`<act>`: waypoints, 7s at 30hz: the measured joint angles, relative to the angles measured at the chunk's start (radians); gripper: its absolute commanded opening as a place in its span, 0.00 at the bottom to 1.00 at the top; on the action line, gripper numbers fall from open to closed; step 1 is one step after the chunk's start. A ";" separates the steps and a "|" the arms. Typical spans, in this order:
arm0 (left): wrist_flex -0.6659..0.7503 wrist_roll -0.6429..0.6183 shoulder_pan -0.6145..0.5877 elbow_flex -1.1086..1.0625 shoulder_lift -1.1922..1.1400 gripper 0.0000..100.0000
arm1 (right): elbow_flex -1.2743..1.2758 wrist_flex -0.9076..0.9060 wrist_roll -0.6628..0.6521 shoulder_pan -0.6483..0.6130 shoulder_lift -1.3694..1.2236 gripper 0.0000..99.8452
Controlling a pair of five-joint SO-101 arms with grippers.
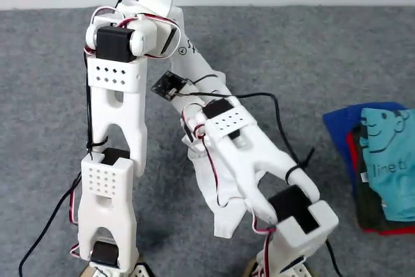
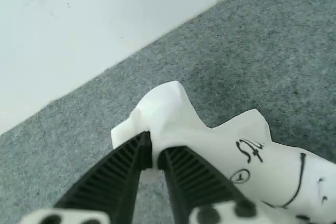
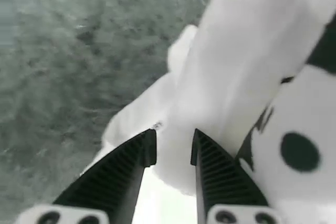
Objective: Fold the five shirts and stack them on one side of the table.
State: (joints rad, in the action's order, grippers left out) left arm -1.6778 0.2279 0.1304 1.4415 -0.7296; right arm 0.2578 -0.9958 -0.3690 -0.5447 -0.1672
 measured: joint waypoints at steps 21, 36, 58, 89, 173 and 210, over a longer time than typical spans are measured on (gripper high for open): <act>0.000 0.000 0.000 0.006 -0.071 0.01 | -0.012 0.005 0.000 0.178 0.031 0.12; 0.000 0.000 0.000 0.006 -0.071 0.01 | -0.014 0.005 0.000 0.199 -0.072 0.12; 0.000 0.000 0.000 0.006 -0.071 0.01 | -0.207 -0.184 -0.083 0.152 0.057 0.01; -0.058 -0.080 -0.115 0.052 0.161 0.01 | -0.895 -0.569 0.026 0.430 0.598 0.01; -0.058 -0.167 -0.071 -0.583 1.145 0.01 | -1.178 -0.578 0.046 0.400 0.832 0.01; 0.149 -0.167 -0.074 -1.281 1.441 0.01 | -1.065 -0.551 0.068 0.649 0.740 0.01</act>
State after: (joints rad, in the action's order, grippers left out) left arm -1.5290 0.0606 0.0568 0.1603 0.7112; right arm -0.8071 -1.5466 -0.3015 0.1043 0.5723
